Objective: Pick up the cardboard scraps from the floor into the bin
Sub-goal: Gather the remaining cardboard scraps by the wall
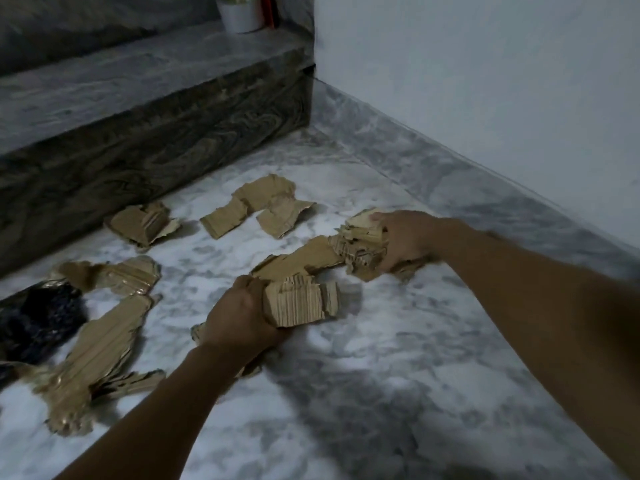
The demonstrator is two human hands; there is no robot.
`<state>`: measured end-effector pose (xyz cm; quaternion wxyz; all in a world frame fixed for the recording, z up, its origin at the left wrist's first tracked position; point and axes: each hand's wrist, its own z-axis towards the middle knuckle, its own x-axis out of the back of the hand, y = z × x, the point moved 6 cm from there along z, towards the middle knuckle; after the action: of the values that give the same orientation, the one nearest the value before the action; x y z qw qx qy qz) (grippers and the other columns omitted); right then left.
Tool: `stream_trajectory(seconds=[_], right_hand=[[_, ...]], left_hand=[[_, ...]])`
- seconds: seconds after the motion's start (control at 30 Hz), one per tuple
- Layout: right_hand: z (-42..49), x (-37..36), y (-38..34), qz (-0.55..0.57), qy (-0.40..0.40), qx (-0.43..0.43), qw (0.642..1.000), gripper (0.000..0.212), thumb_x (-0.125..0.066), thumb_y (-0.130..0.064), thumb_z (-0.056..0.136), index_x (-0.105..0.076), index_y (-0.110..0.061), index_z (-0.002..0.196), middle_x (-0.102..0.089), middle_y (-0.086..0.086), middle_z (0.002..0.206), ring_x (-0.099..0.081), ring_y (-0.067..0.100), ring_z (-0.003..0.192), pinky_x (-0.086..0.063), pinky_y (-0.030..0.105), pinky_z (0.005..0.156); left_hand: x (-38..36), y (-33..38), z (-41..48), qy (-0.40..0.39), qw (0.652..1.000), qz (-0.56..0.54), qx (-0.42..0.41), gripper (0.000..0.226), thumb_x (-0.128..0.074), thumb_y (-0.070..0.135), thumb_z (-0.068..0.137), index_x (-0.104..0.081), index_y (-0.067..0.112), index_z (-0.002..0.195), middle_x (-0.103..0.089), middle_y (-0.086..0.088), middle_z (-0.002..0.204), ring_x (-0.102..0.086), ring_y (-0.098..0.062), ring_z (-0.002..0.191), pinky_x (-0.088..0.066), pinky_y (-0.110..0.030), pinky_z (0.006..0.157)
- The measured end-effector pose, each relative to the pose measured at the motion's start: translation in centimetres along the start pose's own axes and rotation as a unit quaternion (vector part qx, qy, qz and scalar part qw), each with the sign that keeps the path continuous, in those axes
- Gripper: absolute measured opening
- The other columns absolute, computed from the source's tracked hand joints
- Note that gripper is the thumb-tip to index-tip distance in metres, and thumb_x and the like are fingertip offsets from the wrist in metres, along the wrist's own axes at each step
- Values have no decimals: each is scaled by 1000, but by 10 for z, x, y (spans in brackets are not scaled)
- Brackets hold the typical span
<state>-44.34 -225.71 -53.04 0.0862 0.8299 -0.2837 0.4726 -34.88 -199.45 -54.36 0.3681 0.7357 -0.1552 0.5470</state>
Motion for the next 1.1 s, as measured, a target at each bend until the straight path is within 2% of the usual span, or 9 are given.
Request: stream_trajectory(seconds=[0.07, 0.13, 0.3, 0.43, 0.57, 0.63, 0.73, 0.9, 1.1], right_hand=[[-2, 0, -2, 12, 52, -2, 999, 135, -68, -80, 30, -38, -21, 148, -51, 6, 143, -52, 27, 123, -45, 37, 102], [-5, -1, -4, 32, 110, -7, 993, 100, -79, -64, 54, -50, -20, 139, -62, 6, 129, -59, 26, 113, -49, 32, 95], [-15, -17, -11, 46, 201, -49, 977, 61, -75, -47, 70, -54, -24, 123, -70, 5, 105, -66, 28, 98, -51, 34, 87], [-26, -30, -9, 128, 215, -95, 964, 57, -76, -46, 67, -58, -20, 116, -70, 4, 102, -66, 26, 95, -53, 36, 86], [-37, -38, -6, 293, 216, -120, 924, 59, -80, -47, 55, -66, -20, 106, -71, 1, 94, -69, 24, 84, -59, 38, 75], [-39, -42, -3, 373, 217, -123, 894, 65, -79, -51, 46, -67, -19, 101, -72, 2, 90, -71, 23, 79, -61, 41, 71], [-46, -42, -19, 406, 191, -95, 888, 51, -85, -41, 57, -66, -14, 95, -71, 6, 86, -70, 22, 76, -61, 44, 67], [-72, -36, -62, 417, 142, -26, 898, 36, -82, -19, 78, -48, -14, 67, -45, -2, 56, -46, 0, 36, -34, 16, 38], [-100, -7, -96, 425, 188, -24, 885, 41, -85, -35, 71, -68, -2, 87, -67, 12, 78, -64, 26, 71, -45, 32, 60]], left_hand=[[2, 0, 3, 26, 1000, 1, 2, 73, -78, 55, 62, -51, 23, 121, -59, -3, 112, -59, -24, 99, -51, -37, 80], [1, -1, 5, 52, 999, -12, 1, 80, -79, 54, 61, -43, 23, 124, -61, -4, 108, -61, -27, 94, -51, -37, 73], [0, -9, 8, 65, 992, -68, 78, 82, -79, 46, 67, -36, 20, 132, -65, -8, 105, -63, -33, 92, -51, -38, 68], [2, -16, 7, 38, 990, -94, 102, 57, -78, 50, 67, -59, 22, 113, -70, -6, 99, -65, -29, 89, -55, -38, 72], [16, -20, 4, 22, 981, -148, 120, 64, -69, 57, 56, -64, 16, 104, -70, -6, 89, -66, -28, 82, -57, -38, 68], [27, -22, 1, 27, 973, -190, 124, 65, -72, 54, 56, -65, 14, 107, -68, -3, 88, -65, -24, 81, -56, -35, 68], [49, -28, -3, 49, 953, -258, 153, 59, -86, 30, 67, -63, 8, 116, -63, -6, 93, -63, -23, 86, -49, -29, 64], [90, -42, -16, 69, 921, -338, 179, 52, -85, 25, 69, -65, 3, 112, -68, -9, 93, -63, -19, 75, -48, -27, 63], [132, -26, -46, 67, 920, -355, 150, 36, -82, 22, 74, -61, 5, 97, -61, -2, 74, -58, -14, 64, -43, -22, 49]])
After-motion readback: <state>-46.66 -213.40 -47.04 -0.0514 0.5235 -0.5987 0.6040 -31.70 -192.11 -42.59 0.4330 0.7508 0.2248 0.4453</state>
